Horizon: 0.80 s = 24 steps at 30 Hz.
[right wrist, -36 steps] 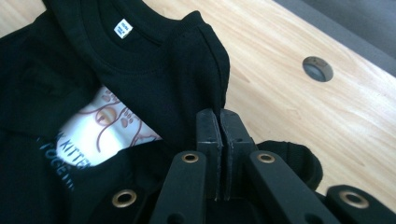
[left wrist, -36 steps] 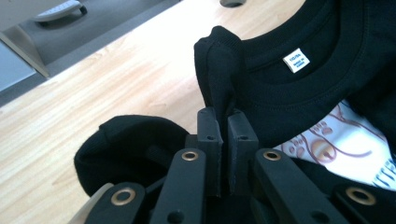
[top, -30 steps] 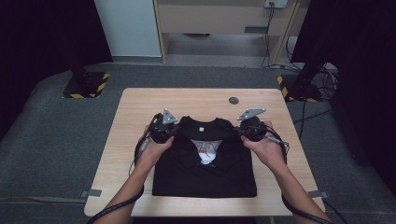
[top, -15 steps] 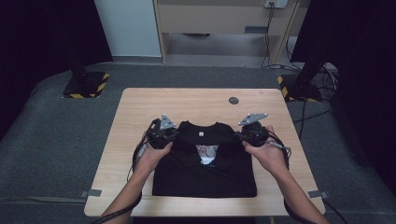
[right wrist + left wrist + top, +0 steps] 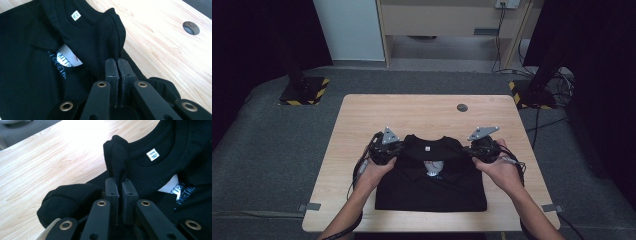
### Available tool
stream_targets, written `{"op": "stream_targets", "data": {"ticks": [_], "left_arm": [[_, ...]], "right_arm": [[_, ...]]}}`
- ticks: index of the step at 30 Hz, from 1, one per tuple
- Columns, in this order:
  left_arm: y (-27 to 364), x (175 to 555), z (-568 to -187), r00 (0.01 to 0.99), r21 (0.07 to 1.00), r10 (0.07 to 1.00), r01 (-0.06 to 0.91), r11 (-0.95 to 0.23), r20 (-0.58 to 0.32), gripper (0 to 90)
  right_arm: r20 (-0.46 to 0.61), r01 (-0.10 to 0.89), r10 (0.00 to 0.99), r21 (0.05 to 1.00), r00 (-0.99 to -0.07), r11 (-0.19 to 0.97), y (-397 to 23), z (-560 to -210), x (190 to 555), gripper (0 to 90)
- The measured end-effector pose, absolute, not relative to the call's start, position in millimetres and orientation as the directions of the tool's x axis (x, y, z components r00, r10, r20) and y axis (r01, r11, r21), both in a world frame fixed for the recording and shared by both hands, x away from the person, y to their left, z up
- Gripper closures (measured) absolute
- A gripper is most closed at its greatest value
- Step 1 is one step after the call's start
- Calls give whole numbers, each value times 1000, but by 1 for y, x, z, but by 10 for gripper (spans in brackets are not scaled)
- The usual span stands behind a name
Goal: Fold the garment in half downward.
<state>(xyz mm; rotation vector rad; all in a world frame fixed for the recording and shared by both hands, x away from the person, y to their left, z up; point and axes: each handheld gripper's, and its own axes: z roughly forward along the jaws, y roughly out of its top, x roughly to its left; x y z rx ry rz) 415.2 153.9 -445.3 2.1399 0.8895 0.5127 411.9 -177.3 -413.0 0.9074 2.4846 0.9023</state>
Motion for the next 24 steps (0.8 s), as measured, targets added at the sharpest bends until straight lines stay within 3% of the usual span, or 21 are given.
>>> {"op": "stream_targets", "data": {"ticks": [24], "left_arm": [[152,395,-441,686,774,726,433,-462,49,864]], "right_arm": [[-91,432,641,665,-762,609,-177,-411,388,879]]}}
